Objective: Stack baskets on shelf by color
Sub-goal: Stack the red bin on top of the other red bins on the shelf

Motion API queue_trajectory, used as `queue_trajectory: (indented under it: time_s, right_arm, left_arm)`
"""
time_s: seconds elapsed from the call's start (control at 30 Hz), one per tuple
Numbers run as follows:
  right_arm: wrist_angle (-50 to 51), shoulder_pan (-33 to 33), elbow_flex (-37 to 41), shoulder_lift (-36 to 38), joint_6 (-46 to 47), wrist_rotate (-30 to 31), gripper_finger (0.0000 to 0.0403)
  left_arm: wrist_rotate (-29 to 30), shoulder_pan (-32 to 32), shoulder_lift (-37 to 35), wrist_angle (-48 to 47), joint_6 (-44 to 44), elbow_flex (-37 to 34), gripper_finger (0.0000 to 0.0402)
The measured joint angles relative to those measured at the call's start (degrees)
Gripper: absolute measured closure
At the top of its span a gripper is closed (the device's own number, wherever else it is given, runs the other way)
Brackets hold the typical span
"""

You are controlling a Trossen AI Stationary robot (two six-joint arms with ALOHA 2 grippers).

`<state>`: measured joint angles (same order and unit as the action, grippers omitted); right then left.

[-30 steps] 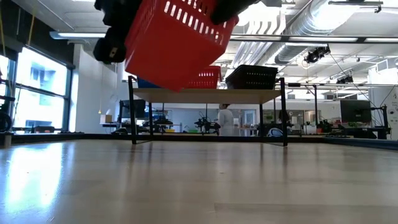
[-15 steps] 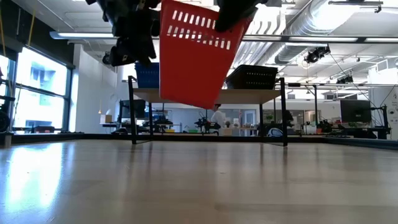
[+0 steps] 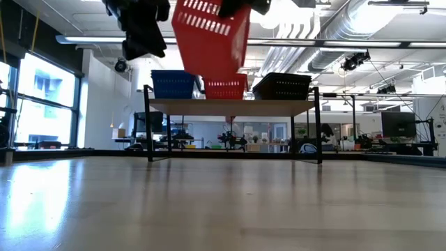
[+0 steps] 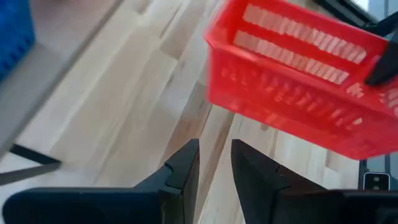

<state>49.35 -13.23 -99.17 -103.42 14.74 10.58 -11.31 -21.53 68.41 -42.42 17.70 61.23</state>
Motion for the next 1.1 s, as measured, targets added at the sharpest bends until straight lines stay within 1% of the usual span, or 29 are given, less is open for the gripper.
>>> queue_trajectory:
  time_s: [0.2, 0.3, 0.47, 0.73, 0.97, 1.1]
  right_arm:
    - [2.7, 3.2, -5.7, 0.0, -6.1, 5.8, 0.0403]
    - [3.9, 5.3, -8.5, 0.0, -9.6, 8.1, 0.0403]
    - [5.6, 10.4, -11.4, 0.0, -15.7, 9.0, 0.0403]
    - [5.8, 19.7, -11.8, 0.0, -23.7, 6.9, 0.0403]
    - [6.3, 26.9, -11.7, -0.3, -25.7, 2.1, 0.0403]
    - [7.5, 29.3, -11.7, -1.6, -27.4, 0.1, 0.0403]
  left_arm:
    - [0.0, -1.4, -2.7, 0.0, -1.9, 0.0, 0.0319]
    - [0.0, -1.9, -2.9, 0.0, -1.9, 0.0, 0.0319]
    - [0.1, -2.8, -2.9, -1.7, -3.1, 0.0, 0.0319]
    - [1.5, -2.8, -2.9, -3.5, -3.4, 0.0, 0.0319]
    - [3.7, -2.8, -2.9, -3.5, -3.4, 0.0, 0.0319]
    - [5.1, -2.8, -2.9, -3.5, -3.4, 0.0, 0.0319]
